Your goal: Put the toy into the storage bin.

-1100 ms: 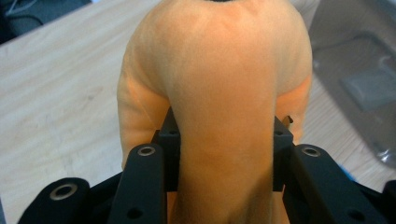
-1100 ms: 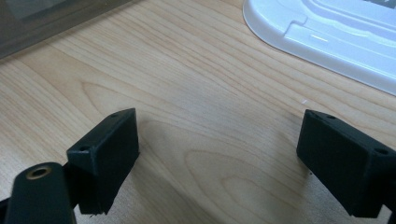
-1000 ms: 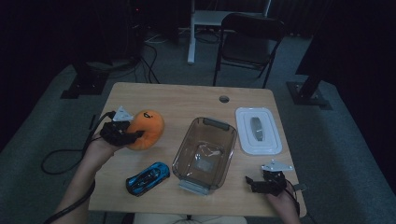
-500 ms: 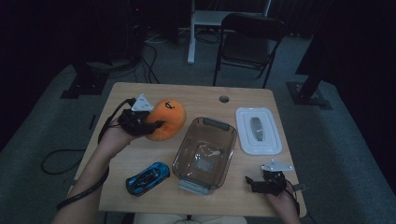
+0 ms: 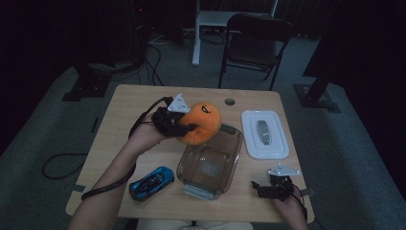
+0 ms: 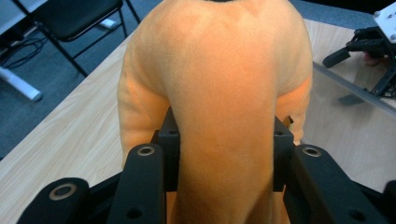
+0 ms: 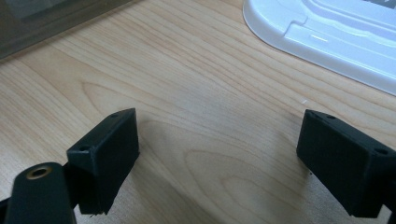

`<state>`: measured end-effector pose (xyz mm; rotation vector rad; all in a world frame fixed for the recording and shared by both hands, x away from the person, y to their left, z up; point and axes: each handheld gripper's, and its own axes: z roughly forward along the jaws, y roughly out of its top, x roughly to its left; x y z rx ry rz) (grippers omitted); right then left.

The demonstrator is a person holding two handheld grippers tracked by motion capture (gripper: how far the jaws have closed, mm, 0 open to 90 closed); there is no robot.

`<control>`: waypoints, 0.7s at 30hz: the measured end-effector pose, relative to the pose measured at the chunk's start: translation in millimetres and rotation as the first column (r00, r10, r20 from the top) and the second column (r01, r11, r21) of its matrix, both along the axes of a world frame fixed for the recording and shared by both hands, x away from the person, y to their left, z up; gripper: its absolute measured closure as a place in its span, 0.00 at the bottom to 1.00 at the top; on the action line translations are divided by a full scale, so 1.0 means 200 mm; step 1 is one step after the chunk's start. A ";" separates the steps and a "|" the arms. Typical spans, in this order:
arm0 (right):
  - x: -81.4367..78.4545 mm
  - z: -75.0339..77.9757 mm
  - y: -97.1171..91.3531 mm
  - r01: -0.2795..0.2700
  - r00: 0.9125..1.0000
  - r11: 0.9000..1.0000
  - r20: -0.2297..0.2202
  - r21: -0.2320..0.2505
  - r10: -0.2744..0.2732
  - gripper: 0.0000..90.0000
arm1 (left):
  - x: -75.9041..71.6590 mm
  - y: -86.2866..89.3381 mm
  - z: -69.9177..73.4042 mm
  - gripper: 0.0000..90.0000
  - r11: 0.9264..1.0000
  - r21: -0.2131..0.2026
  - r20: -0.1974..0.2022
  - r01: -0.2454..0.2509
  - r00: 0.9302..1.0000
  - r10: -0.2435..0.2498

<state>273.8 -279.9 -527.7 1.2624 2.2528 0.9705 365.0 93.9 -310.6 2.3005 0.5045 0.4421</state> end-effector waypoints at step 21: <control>0.00 0.00 0.00 -0.001 1.000 1.000 0.001 0.000 0.001 0.14 | 0.05 -0.24 -0.17 0.69 0.992 0.095 -0.065 0.086 0.995 -0.080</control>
